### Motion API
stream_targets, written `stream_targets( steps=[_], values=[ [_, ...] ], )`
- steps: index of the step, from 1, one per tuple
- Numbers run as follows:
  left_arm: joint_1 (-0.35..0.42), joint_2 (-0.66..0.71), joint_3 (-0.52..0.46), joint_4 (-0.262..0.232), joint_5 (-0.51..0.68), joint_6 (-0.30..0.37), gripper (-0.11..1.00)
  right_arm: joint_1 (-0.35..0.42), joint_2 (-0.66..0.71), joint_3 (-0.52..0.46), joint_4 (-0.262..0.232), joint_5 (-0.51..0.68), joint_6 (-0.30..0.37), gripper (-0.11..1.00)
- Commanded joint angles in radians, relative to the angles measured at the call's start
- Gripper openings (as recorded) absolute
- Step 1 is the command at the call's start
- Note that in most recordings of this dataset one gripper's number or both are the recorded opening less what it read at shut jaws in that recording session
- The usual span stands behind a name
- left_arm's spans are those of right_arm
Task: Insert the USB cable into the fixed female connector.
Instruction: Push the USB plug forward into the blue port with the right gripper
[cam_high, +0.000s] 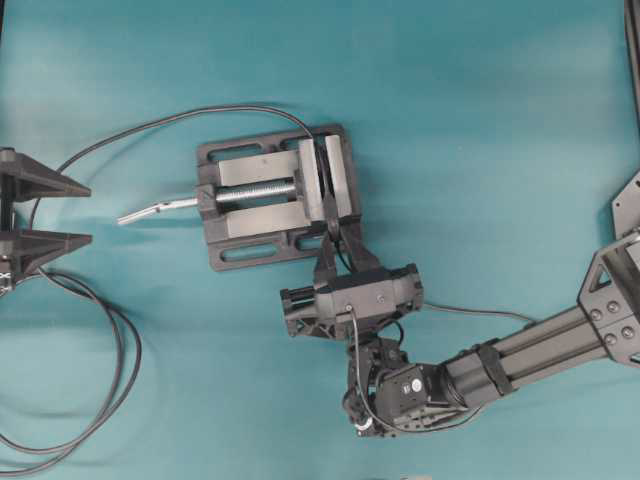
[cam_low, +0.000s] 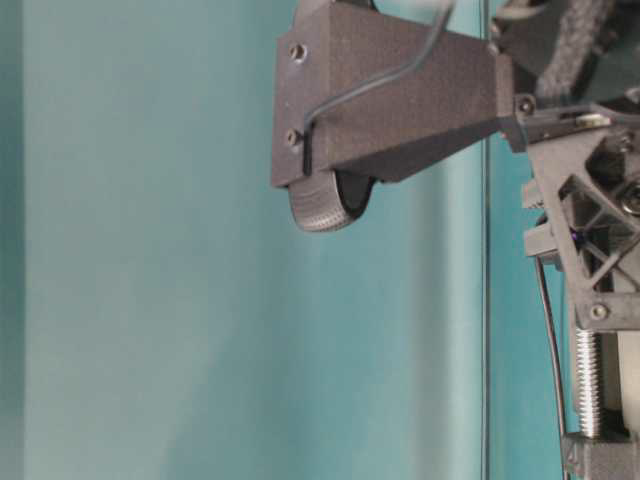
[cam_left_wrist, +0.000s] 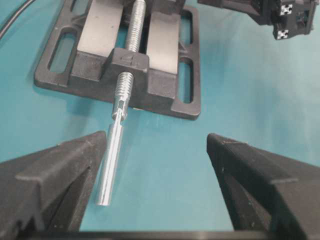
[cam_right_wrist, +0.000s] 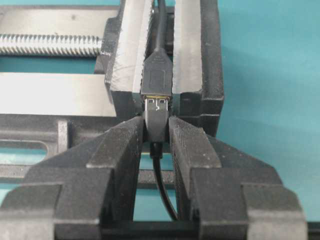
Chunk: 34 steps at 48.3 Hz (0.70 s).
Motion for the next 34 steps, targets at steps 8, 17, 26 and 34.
stream_targets(
  steps=[8, 17, 26, 34],
  values=[
    [0.002, 0.008, -0.015, 0.002, -0.005, -0.011, 1.0, -0.087, -0.02, -0.011, -0.009, -0.003, 0.0, 0.2],
    [0.002, 0.008, -0.015, 0.002, -0.006, -0.011, 1.0, -0.106, -0.02, -0.008, -0.009, -0.003, -0.002, 0.2],
    [0.002, 0.008, -0.015, 0.002, -0.006, -0.011, 1.0, -0.124, -0.021, 0.0, -0.009, 0.009, -0.002, 0.2],
    [0.002, 0.008, -0.015, 0.003, -0.006, -0.011, 1.0, -0.133, -0.02, 0.006, -0.009, 0.011, -0.002, 0.2]
  ],
)
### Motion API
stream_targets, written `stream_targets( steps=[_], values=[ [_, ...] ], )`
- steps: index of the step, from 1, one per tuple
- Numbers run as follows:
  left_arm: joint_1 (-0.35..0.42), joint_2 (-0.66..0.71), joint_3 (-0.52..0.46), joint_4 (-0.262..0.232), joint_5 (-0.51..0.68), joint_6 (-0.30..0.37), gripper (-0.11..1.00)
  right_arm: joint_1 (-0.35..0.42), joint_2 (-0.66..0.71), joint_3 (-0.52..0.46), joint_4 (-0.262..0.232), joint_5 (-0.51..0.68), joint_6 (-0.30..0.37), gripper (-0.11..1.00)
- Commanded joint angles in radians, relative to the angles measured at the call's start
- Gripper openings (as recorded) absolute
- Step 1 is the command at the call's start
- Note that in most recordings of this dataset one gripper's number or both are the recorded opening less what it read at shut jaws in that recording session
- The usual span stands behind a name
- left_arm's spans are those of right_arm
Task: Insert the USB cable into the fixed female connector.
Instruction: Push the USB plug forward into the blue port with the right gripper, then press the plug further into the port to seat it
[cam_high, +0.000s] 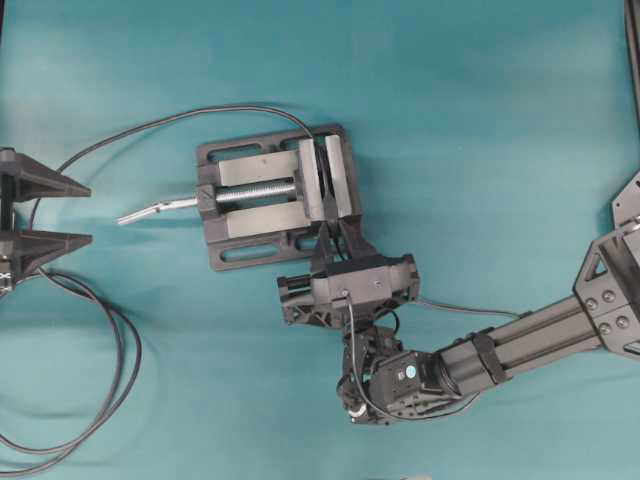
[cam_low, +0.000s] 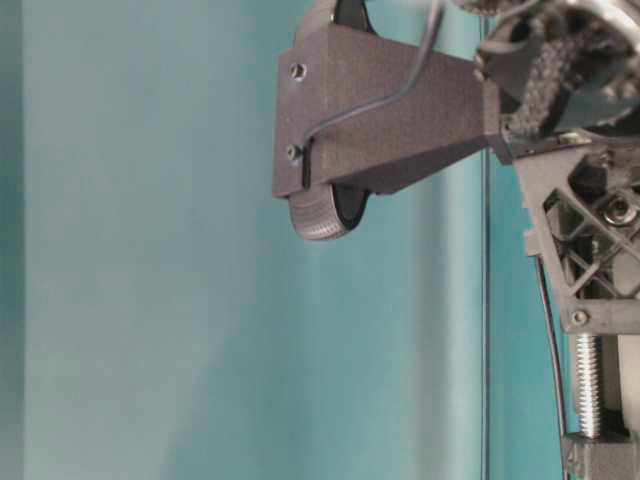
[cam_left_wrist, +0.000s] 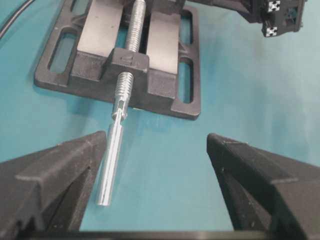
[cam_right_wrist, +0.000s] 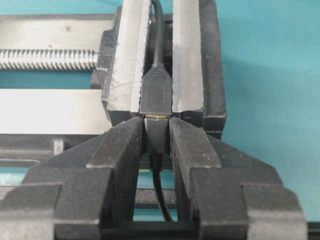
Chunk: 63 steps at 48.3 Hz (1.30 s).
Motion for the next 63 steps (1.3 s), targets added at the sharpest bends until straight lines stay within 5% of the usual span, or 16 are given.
stream_targets(
  steps=[1, 27, 63],
  values=[
    [0.003, 0.008, -0.015, 0.003, -0.006, -0.011, 1.0, -0.103, -0.02, 0.005, -0.009, -0.002, -0.002, 0.2],
    [0.003, 0.008, -0.015, 0.003, -0.006, -0.011, 1.0, -0.158, -0.055, 0.063, -0.061, 0.037, -0.002, 0.2],
    [0.003, 0.008, -0.015, 0.002, -0.006, -0.011, 1.0, -0.175, -0.067, 0.069, -0.037, -0.034, -0.002, 0.2]
  ],
)
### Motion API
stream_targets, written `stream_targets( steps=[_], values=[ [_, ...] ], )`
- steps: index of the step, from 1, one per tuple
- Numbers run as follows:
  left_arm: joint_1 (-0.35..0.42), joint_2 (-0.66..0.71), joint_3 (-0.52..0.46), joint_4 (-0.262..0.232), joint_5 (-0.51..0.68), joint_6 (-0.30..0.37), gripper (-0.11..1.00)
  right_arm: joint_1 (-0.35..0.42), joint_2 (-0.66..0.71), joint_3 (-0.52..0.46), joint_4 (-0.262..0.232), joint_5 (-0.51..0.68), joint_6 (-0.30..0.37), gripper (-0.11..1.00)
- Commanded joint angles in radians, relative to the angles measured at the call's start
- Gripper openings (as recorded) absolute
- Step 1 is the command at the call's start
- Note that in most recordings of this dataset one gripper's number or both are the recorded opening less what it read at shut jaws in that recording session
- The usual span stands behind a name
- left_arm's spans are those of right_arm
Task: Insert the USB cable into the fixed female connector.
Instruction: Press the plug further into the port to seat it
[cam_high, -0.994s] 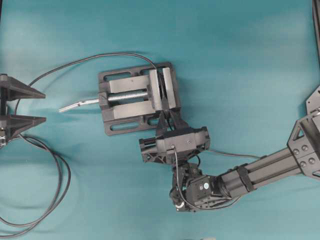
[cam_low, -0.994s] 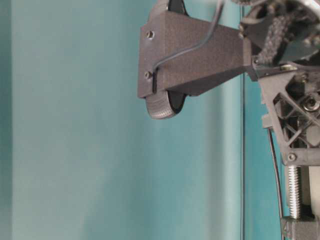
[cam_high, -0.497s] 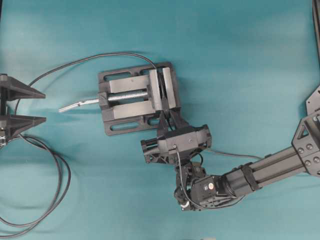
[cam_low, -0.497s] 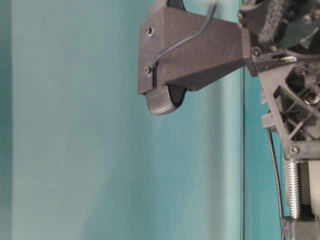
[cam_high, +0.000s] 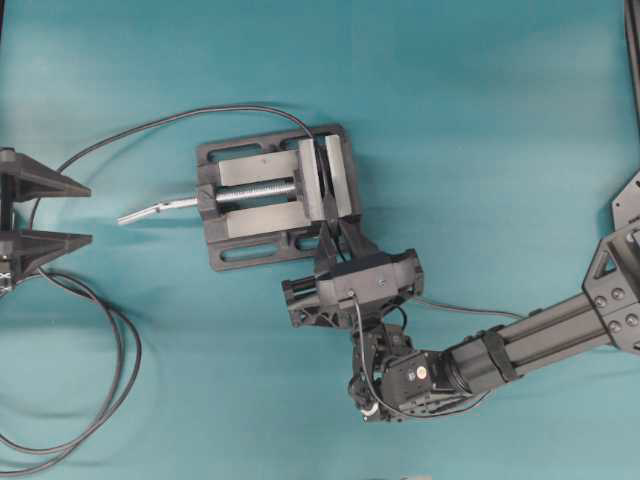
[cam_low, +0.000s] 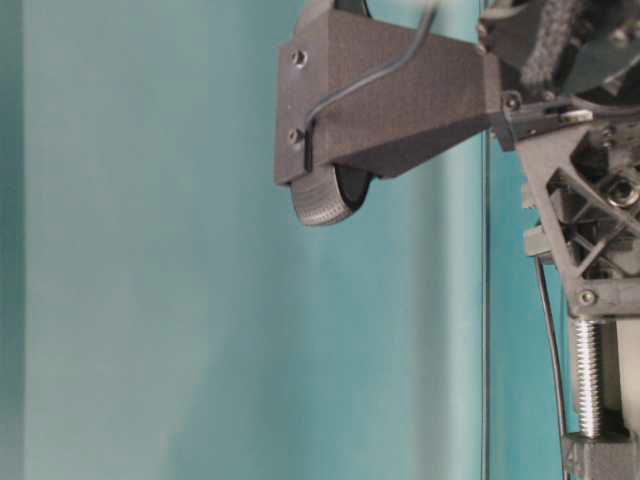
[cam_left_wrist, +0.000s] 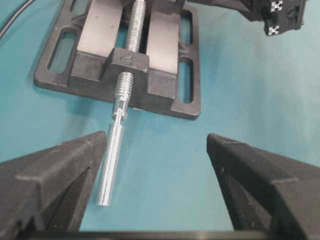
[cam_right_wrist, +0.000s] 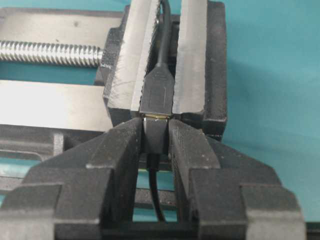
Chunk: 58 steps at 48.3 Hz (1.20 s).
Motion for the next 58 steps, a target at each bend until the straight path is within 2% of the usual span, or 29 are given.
stream_targets(
  steps=[1, 12, 58],
  values=[
    [0.003, 0.008, -0.015, 0.002, -0.003, -0.011, 1.0, -0.173, -0.048, 0.012, 0.009, -0.044, -0.006, 0.2],
    [0.003, 0.008, -0.015, 0.003, -0.003, -0.011, 1.0, -0.17, -0.048, 0.021, 0.04, -0.044, -0.006, 0.2],
    [0.003, 0.006, -0.015, 0.003, -0.005, -0.011, 1.0, -0.181, -0.049, 0.031, 0.04, 0.081, -0.002, 0.2]
  ],
)
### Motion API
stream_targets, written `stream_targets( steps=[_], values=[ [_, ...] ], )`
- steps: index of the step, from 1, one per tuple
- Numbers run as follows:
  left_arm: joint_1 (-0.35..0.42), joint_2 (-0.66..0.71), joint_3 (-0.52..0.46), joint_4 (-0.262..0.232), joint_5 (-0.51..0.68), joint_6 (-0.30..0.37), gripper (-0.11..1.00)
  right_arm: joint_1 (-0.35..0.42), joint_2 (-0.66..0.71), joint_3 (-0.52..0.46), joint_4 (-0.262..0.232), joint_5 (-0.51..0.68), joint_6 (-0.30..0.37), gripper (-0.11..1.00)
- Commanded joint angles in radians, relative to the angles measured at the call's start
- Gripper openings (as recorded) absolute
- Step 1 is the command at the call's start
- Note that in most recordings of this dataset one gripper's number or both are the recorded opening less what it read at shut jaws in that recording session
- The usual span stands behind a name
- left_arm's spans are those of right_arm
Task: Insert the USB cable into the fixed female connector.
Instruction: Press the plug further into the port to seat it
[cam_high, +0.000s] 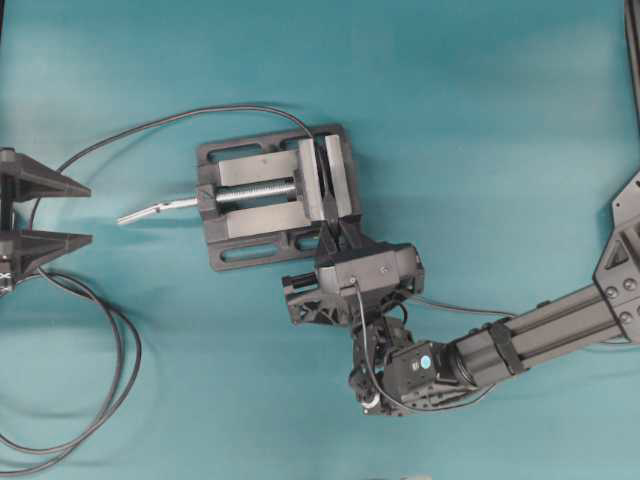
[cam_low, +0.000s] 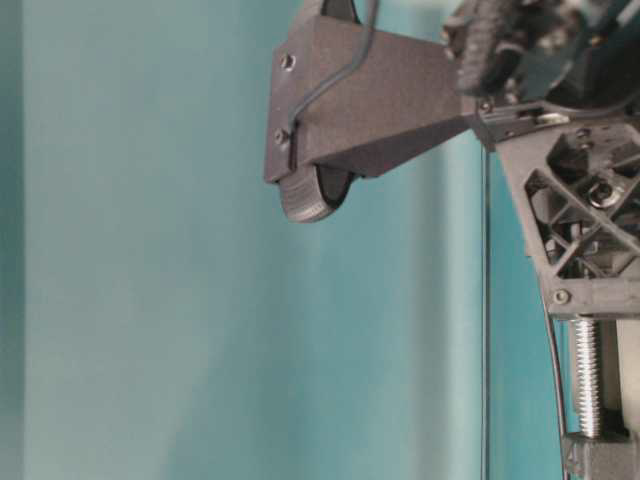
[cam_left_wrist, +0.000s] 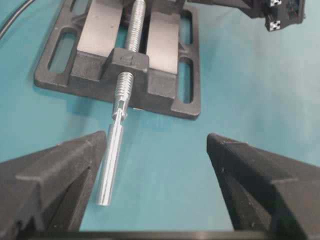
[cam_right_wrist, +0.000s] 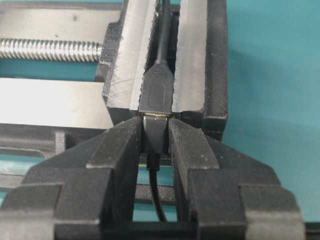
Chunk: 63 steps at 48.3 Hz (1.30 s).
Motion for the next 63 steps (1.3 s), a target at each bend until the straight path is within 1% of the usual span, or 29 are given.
stream_targets(
  steps=[1, 8, 10, 13, 16, 24, 34, 41, 55, 63],
  values=[
    [0.002, 0.008, -0.014, 0.003, -0.003, -0.012, 1.0, -0.167, -0.014, 0.012, -0.003, 0.002, -0.002, 0.2],
    [0.002, 0.008, -0.014, 0.002, -0.003, -0.012, 1.0, -0.167, -0.014, 0.009, -0.003, 0.0, 0.0, 0.22],
    [0.002, 0.008, -0.014, 0.002, -0.003, -0.012, 1.0, -0.167, -0.014, 0.008, -0.003, 0.0, 0.0, 0.25],
    [0.002, 0.008, -0.014, 0.002, -0.005, -0.012, 1.0, -0.164, -0.014, 0.006, 0.0, 0.0, 0.0, 0.33],
    [0.002, 0.008, -0.014, 0.002, -0.005, -0.012, 1.0, -0.16, -0.014, 0.006, 0.0, 0.0, 0.0, 0.36],
    [0.002, 0.008, -0.014, 0.002, -0.005, -0.012, 1.0, -0.133, -0.014, 0.005, 0.005, -0.012, 0.0, 0.36],
    [0.002, 0.008, -0.014, 0.002, -0.005, -0.012, 1.0, -0.092, -0.021, -0.006, 0.048, -0.028, -0.003, 0.36],
    [0.002, 0.008, -0.014, 0.003, -0.003, -0.012, 1.0, -0.058, -0.034, -0.009, 0.064, -0.028, -0.003, 0.36],
    [0.002, 0.008, -0.014, 0.003, -0.005, -0.012, 1.0, -0.031, -0.038, -0.012, 0.067, -0.026, -0.003, 0.38],
    [0.002, 0.008, -0.014, 0.003, -0.005, -0.012, 1.0, -0.023, -0.038, -0.015, 0.067, -0.021, -0.003, 0.42]
  ],
)
